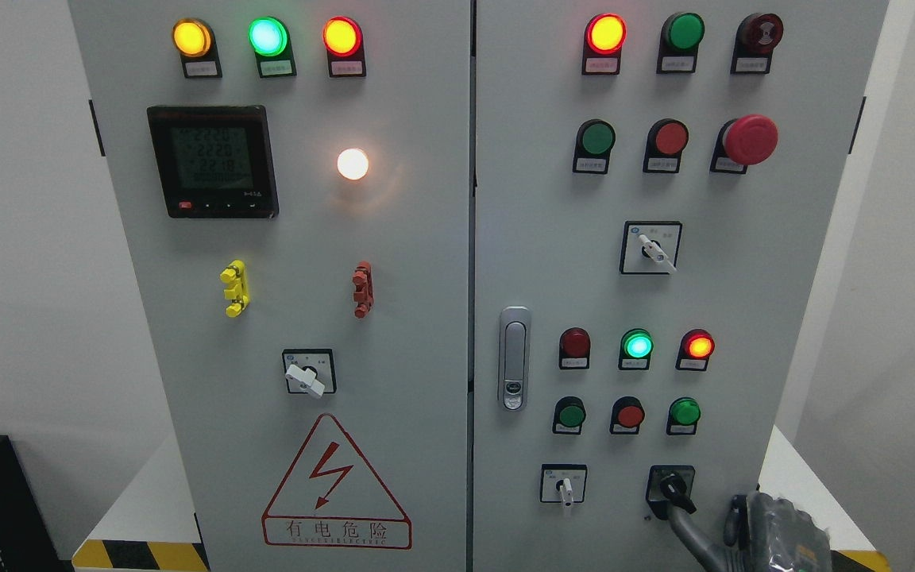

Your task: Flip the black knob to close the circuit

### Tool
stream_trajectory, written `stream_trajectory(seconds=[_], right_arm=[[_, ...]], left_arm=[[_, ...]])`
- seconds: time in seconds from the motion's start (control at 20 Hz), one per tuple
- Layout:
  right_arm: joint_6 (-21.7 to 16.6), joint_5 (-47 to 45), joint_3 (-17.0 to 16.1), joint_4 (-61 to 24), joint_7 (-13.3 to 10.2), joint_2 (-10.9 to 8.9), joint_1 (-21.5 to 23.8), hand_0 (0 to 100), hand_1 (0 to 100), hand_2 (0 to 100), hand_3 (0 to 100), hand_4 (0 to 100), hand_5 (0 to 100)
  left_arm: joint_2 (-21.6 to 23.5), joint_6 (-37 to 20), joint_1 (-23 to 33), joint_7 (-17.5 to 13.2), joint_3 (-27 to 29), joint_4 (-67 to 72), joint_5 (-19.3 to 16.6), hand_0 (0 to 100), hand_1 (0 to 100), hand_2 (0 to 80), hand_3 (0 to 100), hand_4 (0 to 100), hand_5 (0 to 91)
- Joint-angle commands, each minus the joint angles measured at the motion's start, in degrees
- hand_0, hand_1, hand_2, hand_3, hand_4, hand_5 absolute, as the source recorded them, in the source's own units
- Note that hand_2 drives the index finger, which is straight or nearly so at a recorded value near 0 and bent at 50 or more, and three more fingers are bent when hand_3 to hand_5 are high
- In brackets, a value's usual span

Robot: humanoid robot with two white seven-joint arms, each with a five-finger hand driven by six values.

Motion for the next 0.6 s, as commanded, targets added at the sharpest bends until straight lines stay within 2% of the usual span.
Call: stream_trajectory(seconds=[0.0,0.4,0.55], right_arm=[[0.0,-0.2,-0.1,-0.4,-0.4,0.00,-0.1,0,11,78,94,78,80],[-0.5,-1.0,1.0,-1.1,-0.4,0.00,1.0,0,11,78,94,78,80],[-0.7,-1.1,2.6,-1.4,-0.4,0.00,2.1,0,11,78,94,78,80]], left_arm=[[0.0,-0.1,0.0,0.0,-1.2,1.2,-1.2,12,56,0.0,0,0,0.0],[0.0,0.0,0.0,0.0,-1.2,1.2,-1.2,12,56,0.0,0,0,0.0],[0.0,0.0,0.0,0.0,-1.2,1.2,-1.2,12,56,0.0,0,0,0.0]])
